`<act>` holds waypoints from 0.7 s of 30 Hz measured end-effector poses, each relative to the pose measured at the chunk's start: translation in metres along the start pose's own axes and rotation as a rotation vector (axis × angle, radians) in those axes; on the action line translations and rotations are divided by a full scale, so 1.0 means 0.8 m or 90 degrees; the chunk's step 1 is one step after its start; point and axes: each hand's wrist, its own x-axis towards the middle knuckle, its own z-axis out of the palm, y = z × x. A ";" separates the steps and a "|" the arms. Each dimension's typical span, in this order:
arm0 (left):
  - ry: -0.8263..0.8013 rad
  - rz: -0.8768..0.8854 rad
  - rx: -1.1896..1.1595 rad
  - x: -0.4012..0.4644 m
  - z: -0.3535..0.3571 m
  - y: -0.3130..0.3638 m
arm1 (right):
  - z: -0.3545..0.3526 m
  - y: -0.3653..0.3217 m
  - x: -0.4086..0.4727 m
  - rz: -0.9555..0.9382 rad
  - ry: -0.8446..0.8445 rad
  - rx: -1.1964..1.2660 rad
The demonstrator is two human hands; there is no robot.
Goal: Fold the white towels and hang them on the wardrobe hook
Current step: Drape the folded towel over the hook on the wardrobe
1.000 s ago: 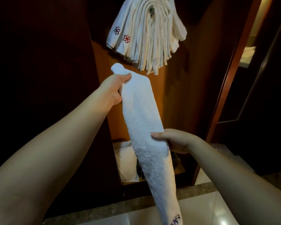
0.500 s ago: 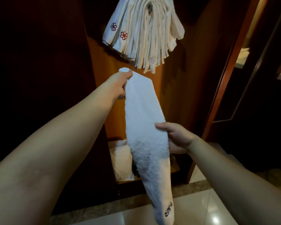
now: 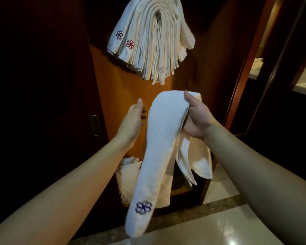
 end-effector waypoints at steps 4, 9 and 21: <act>-0.058 0.220 0.105 -0.056 0.004 0.003 | 0.019 -0.015 0.006 -0.072 0.043 -0.035; -0.003 0.235 0.310 -0.053 0.030 -0.012 | 0.041 -0.031 0.021 -0.124 0.107 -0.103; 0.133 0.189 0.416 -0.010 0.047 -0.030 | 0.044 -0.047 0.035 -0.183 0.187 -0.054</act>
